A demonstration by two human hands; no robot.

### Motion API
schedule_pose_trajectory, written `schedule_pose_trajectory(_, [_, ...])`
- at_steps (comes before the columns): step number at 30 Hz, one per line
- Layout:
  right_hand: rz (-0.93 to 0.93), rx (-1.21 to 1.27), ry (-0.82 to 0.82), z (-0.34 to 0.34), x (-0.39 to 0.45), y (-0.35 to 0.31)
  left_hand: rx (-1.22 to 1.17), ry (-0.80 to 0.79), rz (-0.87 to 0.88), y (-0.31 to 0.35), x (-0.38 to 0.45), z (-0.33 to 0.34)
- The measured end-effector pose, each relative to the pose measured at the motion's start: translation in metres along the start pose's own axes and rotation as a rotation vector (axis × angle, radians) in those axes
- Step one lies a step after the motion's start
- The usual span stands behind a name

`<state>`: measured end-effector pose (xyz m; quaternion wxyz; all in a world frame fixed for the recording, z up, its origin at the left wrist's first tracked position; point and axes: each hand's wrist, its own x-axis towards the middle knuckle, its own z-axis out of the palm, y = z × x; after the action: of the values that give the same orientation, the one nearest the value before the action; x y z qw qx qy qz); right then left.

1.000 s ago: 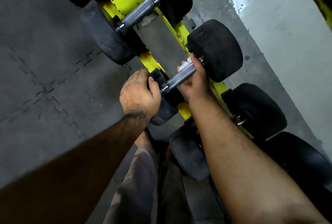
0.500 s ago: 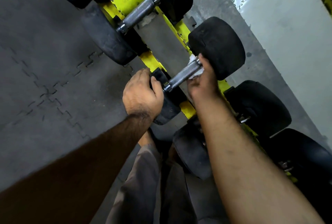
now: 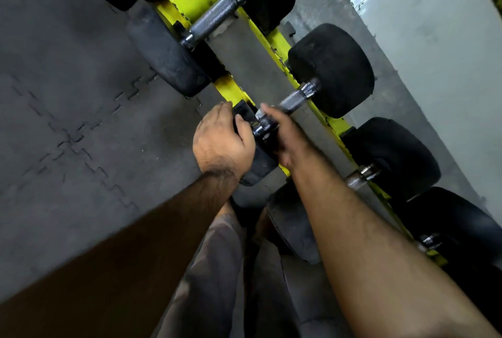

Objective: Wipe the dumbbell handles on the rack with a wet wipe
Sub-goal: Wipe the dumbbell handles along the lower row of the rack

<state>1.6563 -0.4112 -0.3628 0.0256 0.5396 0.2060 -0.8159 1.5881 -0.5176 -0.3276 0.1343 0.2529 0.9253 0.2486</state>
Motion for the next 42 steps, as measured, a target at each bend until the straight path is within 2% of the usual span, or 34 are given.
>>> schedule_pose_trajectory(2, [-0.004,-0.014,-0.018,-0.003,-0.004,-0.015,-0.011,-0.007,-0.003,-0.002,0.001,0.0])
schedule_pose_trajectory(6, [-0.126,0.227,0.095,0.0,0.0,-0.023,-0.011,-0.016,-0.001,-0.003,0.003,0.002])
schedule_pose_trajectory(9, [-0.027,0.016,0.116,0.009,-0.005,-0.006,-0.009,-0.03,-0.004,-0.005,0.001,0.002])
schedule_pose_trajectory(12, [0.03,-0.16,0.191,0.016,-0.014,-0.019,-0.01,-0.052,-0.018,-0.005,0.003,0.002])
schedule_pose_trajectory(18, [0.039,-0.109,0.39,0.036,-0.026,-0.014,0.019,-0.099,-0.033,-0.004,0.004,0.0])
schedule_pose_trajectory(22, [0.023,-0.151,0.42,0.034,-0.031,-0.005,0.057,-0.127,-0.051,-0.006,0.005,0.0])
schedule_pose_trajectory(26, [-0.056,-0.16,0.478,0.032,-0.039,0.01,0.09,-0.124,-0.04,0.0,0.005,-0.004])
schedule_pose_trajectory(30, [-0.133,-0.254,0.629,0.025,-0.047,0.013,0.145,-0.141,0.039,0.009,-0.003,-0.009])
schedule_pose_trajectory(32, [-0.185,-0.273,0.624,0.02,-0.059,0.013,0.094,-0.144,0.079,0.019,-0.016,-0.01])
schedule_pose_trajectory(36, [-0.253,-0.209,0.5,0.006,-0.091,0.014,0.033,-0.117,0.117,0.038,-0.056,-0.016])
schedule_pose_trajectory(42, [-0.341,-0.28,0.575,-0.053,-0.12,0.02,0.037,-0.194,0.088,0.063,-0.104,-0.014])
